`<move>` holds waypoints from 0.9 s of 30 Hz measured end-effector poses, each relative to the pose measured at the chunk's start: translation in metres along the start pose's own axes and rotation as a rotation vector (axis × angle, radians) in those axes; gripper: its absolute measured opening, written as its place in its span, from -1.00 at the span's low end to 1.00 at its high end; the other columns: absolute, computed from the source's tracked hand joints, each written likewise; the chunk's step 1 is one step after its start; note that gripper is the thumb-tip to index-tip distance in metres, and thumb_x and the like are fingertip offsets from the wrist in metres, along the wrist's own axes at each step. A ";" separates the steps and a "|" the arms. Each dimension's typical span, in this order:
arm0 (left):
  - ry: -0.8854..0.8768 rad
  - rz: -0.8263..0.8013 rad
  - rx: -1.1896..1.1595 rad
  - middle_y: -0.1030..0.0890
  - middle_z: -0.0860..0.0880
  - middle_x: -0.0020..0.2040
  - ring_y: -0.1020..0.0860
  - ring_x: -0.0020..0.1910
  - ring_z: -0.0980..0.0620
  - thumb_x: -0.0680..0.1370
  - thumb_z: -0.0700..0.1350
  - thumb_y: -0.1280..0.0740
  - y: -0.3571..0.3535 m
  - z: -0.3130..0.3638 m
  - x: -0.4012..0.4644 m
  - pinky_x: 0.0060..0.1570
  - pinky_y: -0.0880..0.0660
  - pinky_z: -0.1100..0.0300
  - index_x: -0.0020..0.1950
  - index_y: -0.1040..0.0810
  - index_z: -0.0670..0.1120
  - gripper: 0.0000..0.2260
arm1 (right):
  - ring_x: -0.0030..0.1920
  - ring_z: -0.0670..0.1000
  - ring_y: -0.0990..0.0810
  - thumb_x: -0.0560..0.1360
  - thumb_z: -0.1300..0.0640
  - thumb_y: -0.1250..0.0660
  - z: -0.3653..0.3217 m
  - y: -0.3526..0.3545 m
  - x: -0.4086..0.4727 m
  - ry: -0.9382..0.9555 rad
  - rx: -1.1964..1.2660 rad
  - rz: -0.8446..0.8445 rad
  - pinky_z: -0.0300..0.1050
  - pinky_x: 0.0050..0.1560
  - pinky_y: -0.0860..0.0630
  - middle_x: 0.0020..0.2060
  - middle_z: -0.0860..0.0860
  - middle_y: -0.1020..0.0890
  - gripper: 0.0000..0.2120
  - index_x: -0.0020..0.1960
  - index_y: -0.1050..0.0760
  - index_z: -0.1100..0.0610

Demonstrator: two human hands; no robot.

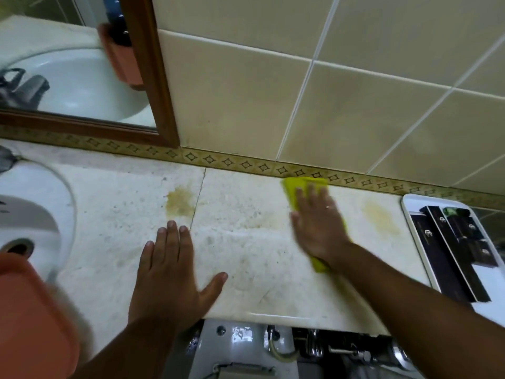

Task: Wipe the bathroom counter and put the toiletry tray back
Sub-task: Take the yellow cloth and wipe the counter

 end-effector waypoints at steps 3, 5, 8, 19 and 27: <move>-0.001 -0.004 0.012 -0.16 -0.27 0.58 -0.16 0.56 -0.23 0.43 0.49 0.04 0.004 0.002 0.000 0.51 -0.13 -0.16 0.57 -0.17 -0.24 -0.02 | 0.57 0.24 0.09 0.62 -0.09 0.10 -0.106 -0.005 -0.014 0.305 0.035 0.003 0.13 0.54 0.07 0.59 0.16 0.03 -0.42 0.59 0.07 0.06; -0.003 -0.010 0.011 -0.17 -0.26 0.58 -0.16 0.56 -0.22 0.41 0.50 0.04 0.003 0.001 0.000 0.51 -0.12 -0.15 0.57 -0.18 -0.23 -0.01 | 0.58 0.18 0.10 0.61 -0.11 0.09 -0.125 -0.009 -0.052 0.481 0.067 -0.027 0.09 0.54 0.10 0.60 0.09 0.01 -0.43 0.59 0.04 -0.02; 0.009 0.001 -0.018 -0.14 -0.23 0.59 -0.12 0.58 -0.19 0.41 0.51 0.03 0.005 0.001 0.000 0.53 -0.09 -0.12 0.58 -0.13 -0.21 -0.01 | 0.59 0.10 0.17 0.62 -0.15 0.13 -0.062 -0.011 -0.094 0.522 0.100 -0.041 0.02 0.53 0.14 0.60 0.00 0.07 -0.45 0.58 0.12 -0.12; 0.016 -0.004 0.017 -0.15 -0.24 0.59 -0.14 0.57 -0.19 0.43 0.51 0.09 0.007 0.002 0.000 0.52 -0.12 -0.14 0.58 -0.13 -0.22 -0.01 | 0.58 0.22 0.09 0.63 -0.08 0.05 -0.080 0.006 -0.009 0.256 -0.025 0.030 0.10 0.54 0.03 0.60 0.13 0.03 -0.43 0.60 0.08 0.02; 0.001 0.013 0.027 -0.12 -0.24 0.60 -0.09 0.58 -0.20 0.43 0.52 0.10 0.007 0.002 0.000 0.53 -0.05 -0.13 0.59 -0.09 -0.21 -0.01 | 0.59 0.03 0.18 0.62 -0.19 0.13 0.054 -0.012 -0.138 0.586 0.014 -0.128 0.01 0.54 0.02 0.60 0.01 0.03 -0.47 0.58 0.09 -0.17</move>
Point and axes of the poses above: each hand's wrist, its own x-axis towards the middle knuckle, its own y-axis out of the back of the hand, z = x × y, the point moved 8 cm from there along x, towards the middle knuckle
